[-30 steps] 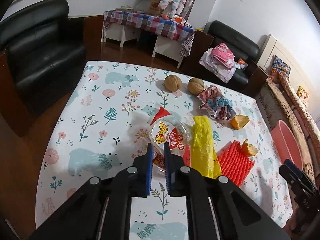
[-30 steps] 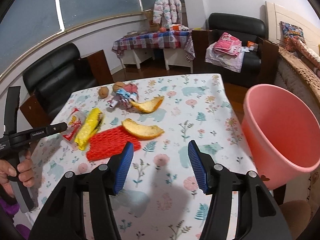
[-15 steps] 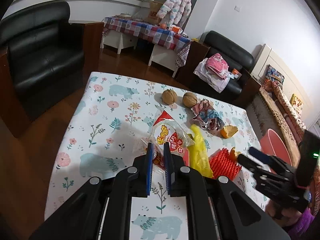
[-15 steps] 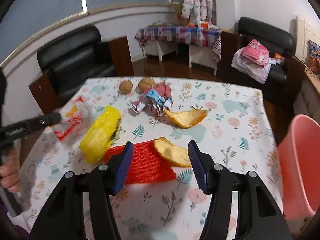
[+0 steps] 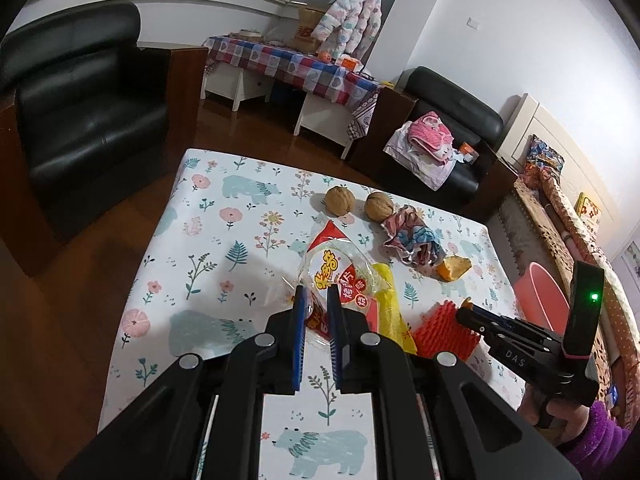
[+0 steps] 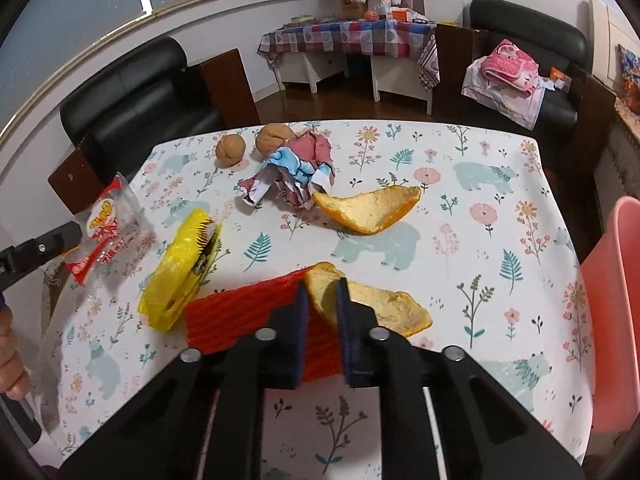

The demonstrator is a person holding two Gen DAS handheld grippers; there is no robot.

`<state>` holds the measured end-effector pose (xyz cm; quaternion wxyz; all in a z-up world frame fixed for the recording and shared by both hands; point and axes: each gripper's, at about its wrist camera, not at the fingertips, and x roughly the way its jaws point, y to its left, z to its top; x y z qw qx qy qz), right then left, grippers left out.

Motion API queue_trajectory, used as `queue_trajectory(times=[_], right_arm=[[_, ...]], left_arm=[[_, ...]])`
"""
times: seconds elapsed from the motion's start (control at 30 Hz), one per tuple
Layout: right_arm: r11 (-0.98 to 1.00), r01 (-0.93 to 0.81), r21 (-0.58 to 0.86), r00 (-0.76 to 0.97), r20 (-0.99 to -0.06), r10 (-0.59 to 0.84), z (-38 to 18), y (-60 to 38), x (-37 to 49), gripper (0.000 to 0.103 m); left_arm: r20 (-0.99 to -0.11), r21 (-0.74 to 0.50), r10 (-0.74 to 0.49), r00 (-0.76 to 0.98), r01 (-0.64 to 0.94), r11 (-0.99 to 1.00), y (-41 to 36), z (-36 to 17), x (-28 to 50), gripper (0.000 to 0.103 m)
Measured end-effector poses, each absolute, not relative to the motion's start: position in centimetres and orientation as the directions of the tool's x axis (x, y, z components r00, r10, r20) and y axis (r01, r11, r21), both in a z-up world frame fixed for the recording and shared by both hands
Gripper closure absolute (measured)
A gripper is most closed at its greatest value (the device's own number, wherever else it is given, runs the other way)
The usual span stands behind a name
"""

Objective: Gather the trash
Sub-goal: 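Close the right gripper on the red mesh pad and lift it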

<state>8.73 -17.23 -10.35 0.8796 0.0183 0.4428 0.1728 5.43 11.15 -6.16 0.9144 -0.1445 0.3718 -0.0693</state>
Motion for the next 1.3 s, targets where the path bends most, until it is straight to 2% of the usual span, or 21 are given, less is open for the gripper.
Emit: queue_trajectory(times=[0.3,0.7,1.0,1.03,1.1,1.3], right_arm=[[0.924,-0.224,0.309,0.581,-0.719,0.381,-8.0,-20.5,7.2,0.095],[0.922,-0.170,0.347,0.668,-0.648,0.366,-5.2,-25.1,5.2,0.095],[0.914,-0.163,0.372,0.612,-0.688,0.389,-6.7,-25.7,5.3,0.095],[0.914,-0.168,0.370,0.602,-0.696,0.392,-6.9,-25.5,5.4,0.092],[0.912,-0.180,0.368,0.581,-0.708,0.400,-7.3,-25.1,5.6,0.070],[0.876,-0.243,0.417,0.490,-0.726,0.482,-8.6,-22.5,5.6,0.060]], left_arm=[[-0.645,-0.309,-0.256,0.720,0.061,0.949,9.4,-4.9,4.9,0.093],[-0.634,-0.288,-0.288,0.717,0.126,0.949,6.1,-3.4,4.5,0.093],[-0.647,-0.277,-0.294,0.704,0.142,0.950,4.8,-3.7,4.3,0.093],[-0.649,-0.275,-0.295,0.701,0.145,0.950,4.7,-3.8,4.4,0.093],[-0.652,-0.274,-0.297,0.697,0.149,0.950,4.6,-3.9,4.4,0.093],[-0.660,-0.286,-0.300,0.689,0.140,0.948,5.1,-4.4,4.7,0.093]])
